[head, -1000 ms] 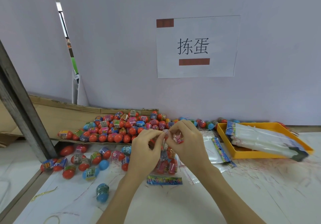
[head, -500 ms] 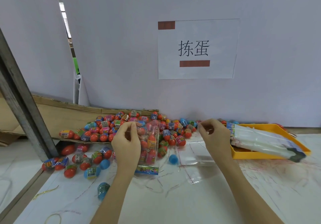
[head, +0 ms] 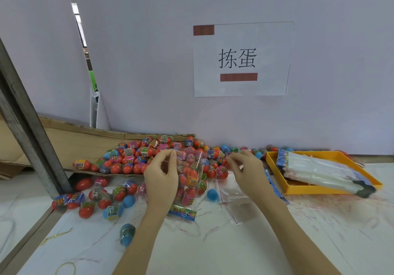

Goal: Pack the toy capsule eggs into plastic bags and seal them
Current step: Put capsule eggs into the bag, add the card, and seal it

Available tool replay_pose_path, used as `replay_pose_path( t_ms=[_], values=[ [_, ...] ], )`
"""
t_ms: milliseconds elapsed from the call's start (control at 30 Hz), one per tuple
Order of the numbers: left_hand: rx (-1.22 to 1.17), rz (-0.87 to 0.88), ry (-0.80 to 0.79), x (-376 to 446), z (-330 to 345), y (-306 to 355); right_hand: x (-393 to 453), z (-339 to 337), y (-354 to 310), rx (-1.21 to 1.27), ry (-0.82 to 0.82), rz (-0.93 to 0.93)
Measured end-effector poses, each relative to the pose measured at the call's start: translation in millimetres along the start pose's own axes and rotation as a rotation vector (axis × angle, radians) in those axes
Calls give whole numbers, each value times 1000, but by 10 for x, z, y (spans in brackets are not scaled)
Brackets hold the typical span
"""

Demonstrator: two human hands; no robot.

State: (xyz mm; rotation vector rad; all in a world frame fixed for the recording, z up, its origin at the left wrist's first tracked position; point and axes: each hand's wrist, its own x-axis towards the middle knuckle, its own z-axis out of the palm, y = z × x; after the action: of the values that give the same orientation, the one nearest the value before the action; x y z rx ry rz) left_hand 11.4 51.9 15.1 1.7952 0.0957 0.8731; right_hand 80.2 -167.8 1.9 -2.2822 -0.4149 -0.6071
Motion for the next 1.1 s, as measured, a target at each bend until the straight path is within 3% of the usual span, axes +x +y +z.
replay_pose_path(
  t_ms=[267,333,433,500,600,767,933,1100],
  values=[
    [-1,19,-27,-12,28,-9,-33,-15,-201,92,-7,-37],
    [-27,8,-32,-12,38,-31,-72,-13,-294,265,-23,-15],
    [-50,-11,-37,-16,53,-41,-87,-29,-442,645,-178,123],
    [-78,-26,-46,-23,60,-49,-99,7,-469,652,-228,142],
    [-179,-99,-90,-28,68,-45,-114,61,-458,636,-173,166],
    [-343,-337,-236,-25,79,5,-103,41,-403,754,-109,211],
    [-271,-267,-291,-22,36,-37,-79,8,-341,740,-87,242],
    [-356,-344,-306,36,-23,-53,-59,-15,-279,711,-91,261]
  ],
)
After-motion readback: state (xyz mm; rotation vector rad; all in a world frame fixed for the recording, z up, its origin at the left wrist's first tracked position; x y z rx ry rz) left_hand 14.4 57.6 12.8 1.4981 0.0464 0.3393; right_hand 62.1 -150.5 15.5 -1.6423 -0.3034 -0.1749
